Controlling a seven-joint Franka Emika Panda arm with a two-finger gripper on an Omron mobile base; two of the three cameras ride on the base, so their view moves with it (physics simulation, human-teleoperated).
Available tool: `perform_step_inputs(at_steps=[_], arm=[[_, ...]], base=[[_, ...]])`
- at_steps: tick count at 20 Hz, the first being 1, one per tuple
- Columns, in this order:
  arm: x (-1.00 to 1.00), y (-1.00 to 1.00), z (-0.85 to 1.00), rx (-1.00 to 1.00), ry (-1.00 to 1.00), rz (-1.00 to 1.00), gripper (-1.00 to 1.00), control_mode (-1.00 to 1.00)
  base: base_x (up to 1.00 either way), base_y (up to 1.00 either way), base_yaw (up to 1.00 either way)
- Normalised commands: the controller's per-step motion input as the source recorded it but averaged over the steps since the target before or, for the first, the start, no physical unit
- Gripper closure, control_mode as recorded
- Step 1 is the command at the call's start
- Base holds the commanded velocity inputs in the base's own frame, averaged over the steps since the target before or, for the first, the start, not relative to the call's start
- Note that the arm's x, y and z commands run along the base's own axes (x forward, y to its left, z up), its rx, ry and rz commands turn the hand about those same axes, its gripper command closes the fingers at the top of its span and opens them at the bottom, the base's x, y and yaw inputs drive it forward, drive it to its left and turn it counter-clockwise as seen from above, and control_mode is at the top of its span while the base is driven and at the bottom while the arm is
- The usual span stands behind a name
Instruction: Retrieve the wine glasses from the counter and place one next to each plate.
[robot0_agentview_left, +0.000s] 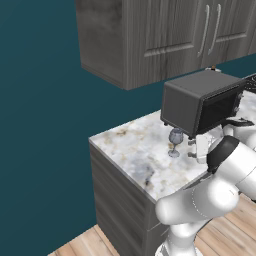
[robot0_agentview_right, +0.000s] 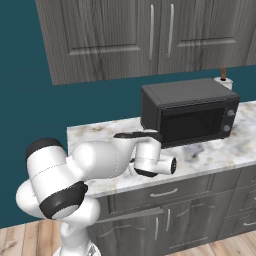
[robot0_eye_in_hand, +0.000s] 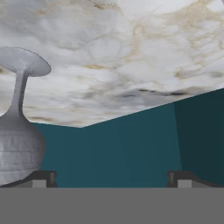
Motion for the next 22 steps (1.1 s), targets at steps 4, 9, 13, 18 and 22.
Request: perform_step_inputs(at_steps=[4,9,13,18,22], arm=[[0.16,-0.09,-0.12,0.06,0.01,0.00,-1.00,-1.00],[0.12,-0.07,-0.09,0.11,0.01,0.00,-1.00,-1.00],[0.11,0.00,-0.04,0.09,0.00,0.00,-1.00,-1.00],[0.17,0.00,-0.02,0.02,-0.01,0.00,-1.00,-1.00],[0.16,0.00,-0.04,0.00,0.00,0.00,-1.00,-1.00]], base=[[0.00,0.00,0.00],[0.00,0.00,0.00],[0.00,0.00,0.00],[0.00,0.00,0.00],[0.00,0.00,0.00]])
